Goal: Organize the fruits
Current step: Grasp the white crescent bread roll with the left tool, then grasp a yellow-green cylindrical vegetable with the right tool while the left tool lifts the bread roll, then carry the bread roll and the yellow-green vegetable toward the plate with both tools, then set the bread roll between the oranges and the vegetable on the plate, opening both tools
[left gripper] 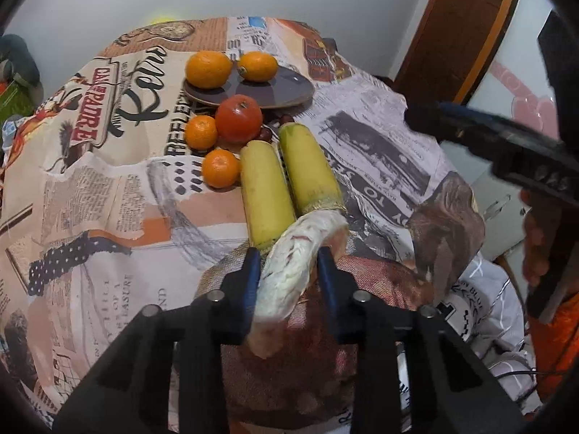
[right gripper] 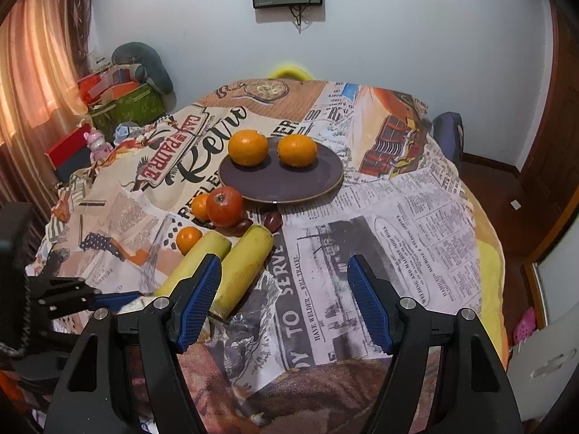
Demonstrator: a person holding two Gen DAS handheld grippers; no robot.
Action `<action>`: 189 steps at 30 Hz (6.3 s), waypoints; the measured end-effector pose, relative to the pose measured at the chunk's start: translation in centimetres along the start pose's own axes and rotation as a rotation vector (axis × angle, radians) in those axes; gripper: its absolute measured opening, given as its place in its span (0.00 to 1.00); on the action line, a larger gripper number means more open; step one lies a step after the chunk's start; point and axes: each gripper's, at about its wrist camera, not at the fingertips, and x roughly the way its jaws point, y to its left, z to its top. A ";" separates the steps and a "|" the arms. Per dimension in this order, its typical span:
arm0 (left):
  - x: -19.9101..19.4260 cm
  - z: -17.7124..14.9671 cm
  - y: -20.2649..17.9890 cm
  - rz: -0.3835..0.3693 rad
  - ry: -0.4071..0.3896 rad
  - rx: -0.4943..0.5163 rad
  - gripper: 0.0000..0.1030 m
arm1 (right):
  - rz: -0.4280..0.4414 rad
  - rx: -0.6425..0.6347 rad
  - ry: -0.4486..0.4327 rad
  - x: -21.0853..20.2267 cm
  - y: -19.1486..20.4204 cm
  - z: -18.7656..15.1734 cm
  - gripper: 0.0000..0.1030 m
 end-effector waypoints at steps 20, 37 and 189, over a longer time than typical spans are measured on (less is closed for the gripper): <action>-1.0 0.0 9.3 0.199 -0.029 -0.198 0.28 | 0.091 -0.030 0.180 7.2 3.5 -1.2 0.67; 2.1 -0.3 6.8 0.154 0.079 -0.045 0.60 | 0.120 0.021 0.197 5.9 0.1 -2.3 0.47; -1.4 15.6 5.4 0.221 -0.258 -0.033 0.54 | 0.004 -0.027 -0.004 5.7 0.3 8.0 0.42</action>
